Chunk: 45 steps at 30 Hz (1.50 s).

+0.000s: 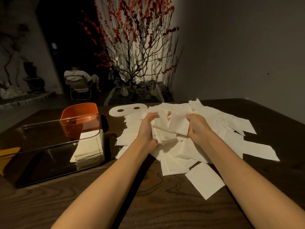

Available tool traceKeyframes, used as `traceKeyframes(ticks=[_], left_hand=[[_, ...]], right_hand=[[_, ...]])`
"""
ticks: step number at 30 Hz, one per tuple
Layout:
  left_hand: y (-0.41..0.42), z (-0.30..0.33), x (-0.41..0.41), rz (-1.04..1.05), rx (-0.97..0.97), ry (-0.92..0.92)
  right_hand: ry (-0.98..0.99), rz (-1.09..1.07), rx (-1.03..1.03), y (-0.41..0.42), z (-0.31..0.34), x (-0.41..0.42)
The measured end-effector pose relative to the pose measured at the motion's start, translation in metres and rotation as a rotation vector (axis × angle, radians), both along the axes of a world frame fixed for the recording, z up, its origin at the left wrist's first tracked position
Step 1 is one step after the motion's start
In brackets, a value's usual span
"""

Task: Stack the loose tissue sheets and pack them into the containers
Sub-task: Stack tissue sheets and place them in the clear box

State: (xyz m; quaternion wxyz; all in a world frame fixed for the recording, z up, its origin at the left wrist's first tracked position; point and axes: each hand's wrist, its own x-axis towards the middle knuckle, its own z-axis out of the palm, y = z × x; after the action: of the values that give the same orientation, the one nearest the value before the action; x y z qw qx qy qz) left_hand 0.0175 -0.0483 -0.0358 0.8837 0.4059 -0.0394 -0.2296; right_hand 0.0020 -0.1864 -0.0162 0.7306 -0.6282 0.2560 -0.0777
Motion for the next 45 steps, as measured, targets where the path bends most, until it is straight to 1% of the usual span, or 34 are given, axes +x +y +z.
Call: traceKeyframes(ticks=[2,5,9,11,14,17,19,22,24,25,26,29,30,32,35,40,45], left_hand=[[0.001,-0.002,0.004,-0.02,-0.041,0.023],[0.001,-0.006,0.011,0.006,-0.041,0.063],[0.001,-0.007,0.009,0.003,-0.015,0.051],[0.003,-0.008,0.011,0.005,-0.014,0.063],[0.005,-0.01,0.013,-0.014,-0.002,0.067],[0.005,-0.012,0.016,0.02,0.042,0.053],[0.003,-0.01,0.015,0.022,0.024,0.051],[0.002,-0.01,0.013,0.039,0.02,0.078],[0.001,-0.009,0.013,0.032,-0.01,0.089],[0.001,-0.009,0.013,0.031,-0.01,0.089],[0.001,-0.01,0.015,0.033,-0.009,0.09],[-0.001,-0.01,0.013,0.011,-0.022,0.084],[-0.002,-0.01,0.013,0.01,-0.022,0.075],[-0.004,-0.01,0.011,0.014,-0.027,0.045],[-0.007,-0.01,0.01,0.017,-0.016,0.008],[-0.007,-0.011,0.006,-0.007,0.007,-0.039],[-0.008,-0.008,0.006,-0.016,0.002,-0.006]], right_hand=[[-0.03,0.013,0.032,0.003,-0.001,-0.002],[-0.059,0.028,0.068,0.004,-0.002,-0.007],[-0.115,0.134,0.166,0.001,-0.002,-0.01],[-0.11,0.205,0.184,-0.001,0.0,-0.013],[-0.05,0.335,0.19,-0.004,0.003,-0.018],[-0.039,0.344,0.115,-0.004,0.003,-0.019],[-0.09,0.313,0.087,-0.002,0.003,-0.018],[-0.228,0.315,0.203,0.003,0.003,-0.019],[-0.265,0.333,0.224,0.006,0.003,-0.018],[-0.264,0.343,0.188,0.007,0.003,-0.018],[-0.241,0.354,0.106,0.008,0.002,-0.017],[-0.132,0.364,-0.257,0.012,-0.003,-0.016],[-0.122,0.356,-0.349,0.013,-0.005,-0.015],[-0.146,0.326,-0.451,0.015,-0.008,-0.014],[-0.179,0.292,-0.516,0.017,-0.011,-0.012],[-0.155,0.275,-0.538,0.016,-0.011,-0.012],[-0.191,0.227,-0.562,0.016,-0.012,-0.01]])
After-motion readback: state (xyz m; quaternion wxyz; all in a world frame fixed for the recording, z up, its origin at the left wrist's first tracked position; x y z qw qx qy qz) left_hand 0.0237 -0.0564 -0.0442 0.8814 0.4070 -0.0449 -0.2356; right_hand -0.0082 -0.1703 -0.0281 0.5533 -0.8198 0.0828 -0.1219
